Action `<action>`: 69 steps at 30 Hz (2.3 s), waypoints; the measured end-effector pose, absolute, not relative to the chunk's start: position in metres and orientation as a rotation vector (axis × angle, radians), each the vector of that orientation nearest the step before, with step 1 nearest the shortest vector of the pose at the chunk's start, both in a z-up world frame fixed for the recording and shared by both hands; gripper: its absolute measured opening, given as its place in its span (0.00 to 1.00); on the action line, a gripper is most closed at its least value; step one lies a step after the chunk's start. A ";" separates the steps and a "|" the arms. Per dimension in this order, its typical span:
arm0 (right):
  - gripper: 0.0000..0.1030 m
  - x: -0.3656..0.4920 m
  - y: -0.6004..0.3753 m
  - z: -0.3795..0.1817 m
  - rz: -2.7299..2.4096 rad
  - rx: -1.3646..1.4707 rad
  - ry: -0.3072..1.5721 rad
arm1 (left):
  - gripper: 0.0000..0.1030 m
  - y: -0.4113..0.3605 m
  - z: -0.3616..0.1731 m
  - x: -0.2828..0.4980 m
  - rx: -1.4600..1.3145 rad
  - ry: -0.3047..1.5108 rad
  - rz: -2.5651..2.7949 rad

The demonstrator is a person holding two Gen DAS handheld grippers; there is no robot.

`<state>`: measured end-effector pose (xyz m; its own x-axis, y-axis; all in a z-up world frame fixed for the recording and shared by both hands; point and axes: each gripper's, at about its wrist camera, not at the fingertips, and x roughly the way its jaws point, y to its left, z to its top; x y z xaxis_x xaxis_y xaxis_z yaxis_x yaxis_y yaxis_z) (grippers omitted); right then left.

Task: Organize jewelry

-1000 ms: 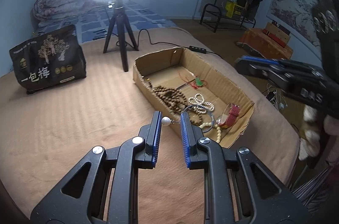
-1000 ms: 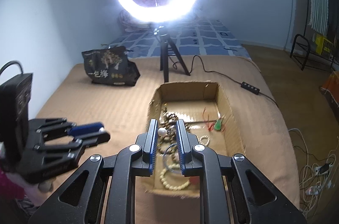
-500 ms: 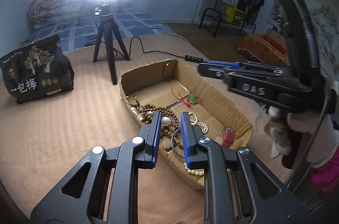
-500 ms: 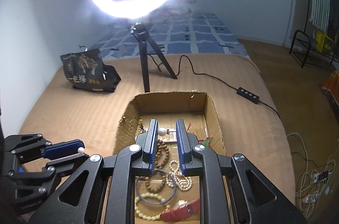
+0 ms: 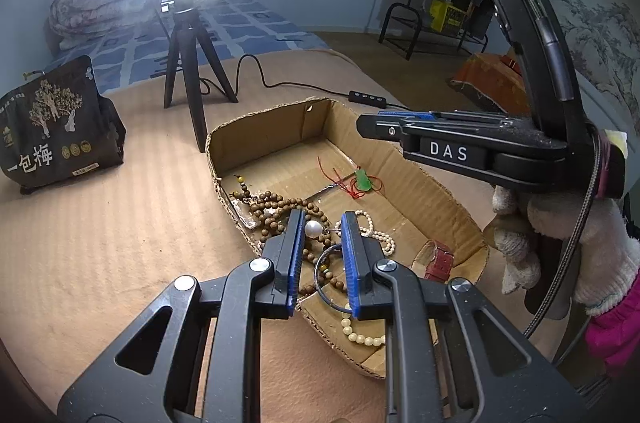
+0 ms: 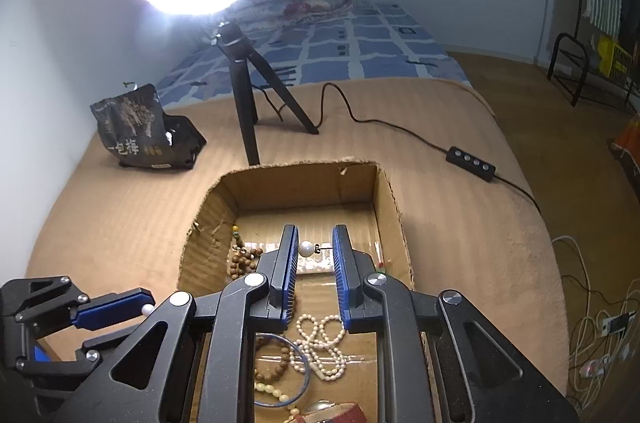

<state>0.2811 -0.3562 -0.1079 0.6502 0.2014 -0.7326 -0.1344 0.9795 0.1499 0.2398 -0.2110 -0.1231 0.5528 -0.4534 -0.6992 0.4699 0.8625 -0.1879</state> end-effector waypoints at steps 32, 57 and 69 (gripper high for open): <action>0.69 0.274 -0.356 -0.101 0.108 0.045 0.821 | 0.58 -0.216 -0.119 0.232 0.046 0.814 -0.520; 0.70 0.214 -0.339 -0.047 0.029 -0.003 0.727 | 0.59 -0.168 -0.074 0.184 0.011 0.729 -0.496; 0.79 0.163 -0.323 -0.011 -0.019 -0.044 0.617 | 0.72 -0.142 -0.038 0.142 -0.015 0.660 -0.462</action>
